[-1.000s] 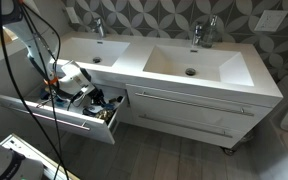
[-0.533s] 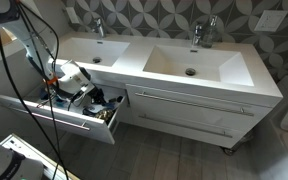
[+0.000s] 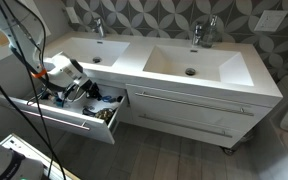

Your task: Pick up the blue scissors from the open drawer and put them on the kitchen counter

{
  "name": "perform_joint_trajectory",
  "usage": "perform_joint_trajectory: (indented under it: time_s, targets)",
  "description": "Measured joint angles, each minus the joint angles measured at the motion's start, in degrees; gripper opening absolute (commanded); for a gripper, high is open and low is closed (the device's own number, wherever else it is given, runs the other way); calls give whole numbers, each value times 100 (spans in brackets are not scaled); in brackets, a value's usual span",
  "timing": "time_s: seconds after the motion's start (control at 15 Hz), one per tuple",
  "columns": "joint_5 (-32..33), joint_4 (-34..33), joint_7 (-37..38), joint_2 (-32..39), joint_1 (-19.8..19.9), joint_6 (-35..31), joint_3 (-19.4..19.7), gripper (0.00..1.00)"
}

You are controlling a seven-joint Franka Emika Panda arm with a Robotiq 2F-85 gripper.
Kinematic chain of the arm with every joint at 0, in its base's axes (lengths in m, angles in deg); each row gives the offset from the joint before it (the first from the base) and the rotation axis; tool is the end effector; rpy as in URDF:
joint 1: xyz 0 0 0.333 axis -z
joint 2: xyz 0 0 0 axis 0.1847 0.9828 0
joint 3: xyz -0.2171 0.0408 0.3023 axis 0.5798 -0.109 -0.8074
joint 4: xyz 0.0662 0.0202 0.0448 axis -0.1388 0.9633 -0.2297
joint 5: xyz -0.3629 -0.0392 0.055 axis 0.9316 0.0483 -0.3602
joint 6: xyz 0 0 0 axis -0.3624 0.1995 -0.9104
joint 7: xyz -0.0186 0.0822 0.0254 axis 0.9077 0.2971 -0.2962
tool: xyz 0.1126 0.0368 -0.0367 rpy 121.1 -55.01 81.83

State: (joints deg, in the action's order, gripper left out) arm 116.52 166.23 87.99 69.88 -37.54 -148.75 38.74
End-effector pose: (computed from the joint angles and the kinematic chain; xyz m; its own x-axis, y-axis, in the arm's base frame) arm 0.4962 0.1317 0.1438 0.4060 -0.8300 0.3823 -0.8965 -0.4428 -0.0093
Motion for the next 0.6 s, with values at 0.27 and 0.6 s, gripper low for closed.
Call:
perform_joint_trajectory:
  time_s: [0.27, 0.6]
  targets:
    - [-156, 476, -853, -771, 181, 216, -273, 10]
    - [-1193, 1050, -2835, -1643, 901, 242, -1072, 10]
